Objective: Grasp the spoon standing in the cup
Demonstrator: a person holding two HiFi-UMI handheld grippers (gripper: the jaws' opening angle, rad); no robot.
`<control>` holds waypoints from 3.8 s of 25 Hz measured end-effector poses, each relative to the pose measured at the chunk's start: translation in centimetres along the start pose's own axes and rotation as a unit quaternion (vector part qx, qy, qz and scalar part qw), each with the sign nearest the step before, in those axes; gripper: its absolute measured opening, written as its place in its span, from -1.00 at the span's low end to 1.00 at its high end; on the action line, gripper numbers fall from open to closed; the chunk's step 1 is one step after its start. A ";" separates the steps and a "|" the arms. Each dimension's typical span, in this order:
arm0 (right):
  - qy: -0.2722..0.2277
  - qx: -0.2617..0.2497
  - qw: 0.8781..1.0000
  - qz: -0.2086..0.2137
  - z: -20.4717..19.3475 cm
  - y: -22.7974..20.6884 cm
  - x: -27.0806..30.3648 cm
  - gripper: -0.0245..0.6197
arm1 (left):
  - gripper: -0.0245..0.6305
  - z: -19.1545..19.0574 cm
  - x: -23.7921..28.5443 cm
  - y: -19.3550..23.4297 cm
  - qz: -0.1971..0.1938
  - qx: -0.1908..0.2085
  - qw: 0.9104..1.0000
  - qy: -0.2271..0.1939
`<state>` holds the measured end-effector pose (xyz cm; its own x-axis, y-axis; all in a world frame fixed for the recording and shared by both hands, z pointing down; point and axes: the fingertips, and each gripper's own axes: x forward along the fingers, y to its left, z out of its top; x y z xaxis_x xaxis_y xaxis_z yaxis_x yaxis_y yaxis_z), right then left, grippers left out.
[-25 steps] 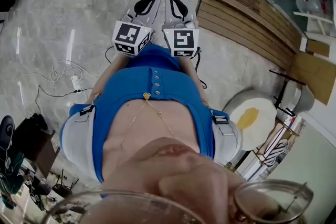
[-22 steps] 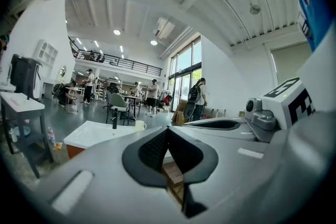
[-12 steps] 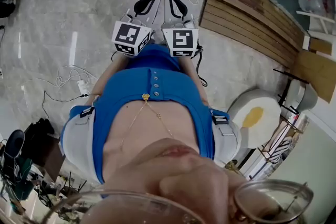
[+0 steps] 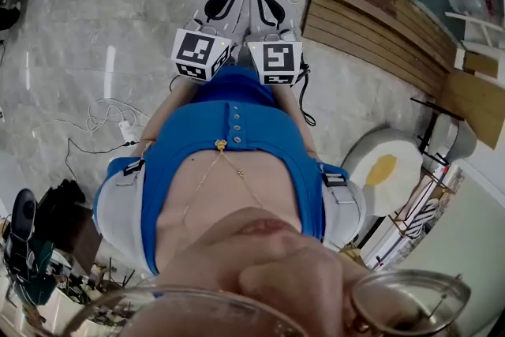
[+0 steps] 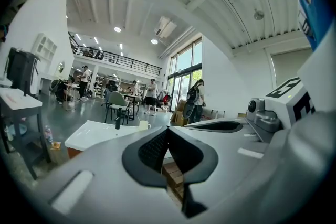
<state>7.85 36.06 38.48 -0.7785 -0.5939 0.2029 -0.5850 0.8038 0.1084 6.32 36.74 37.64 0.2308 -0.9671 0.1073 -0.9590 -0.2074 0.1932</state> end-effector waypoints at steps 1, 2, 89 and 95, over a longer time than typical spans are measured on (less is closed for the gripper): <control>0.001 0.000 1.000 0.001 0.0 -0.1 0.3 -0.92 | -0.93 0.0 0.2 0.2 0.001 -0.002 1.000 -0.001; 0.001 0.000 1.000 0.002 -0.1 -0.4 0.6 -0.92 | -0.93 0.1 0.5 0.4 0.001 -0.003 1.000 -0.001; 0.002 0.029 0.997 -0.070 2.9 -25.9 31.3 -0.92 | -0.93 6.7 35.9 18.1 -0.069 0.022 0.997 0.021; 0.000 0.030 0.995 -0.091 3.6 -25.9 33.3 -0.92 | -0.93 7.3 36.8 19.9 -0.089 0.028 0.995 0.023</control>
<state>-3.73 -4.62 38.94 -0.6576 -0.7301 0.1859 -0.7296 0.6787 0.0843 -5.46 -4.05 38.30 0.4044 -0.9065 0.1209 -0.9095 -0.3847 0.1578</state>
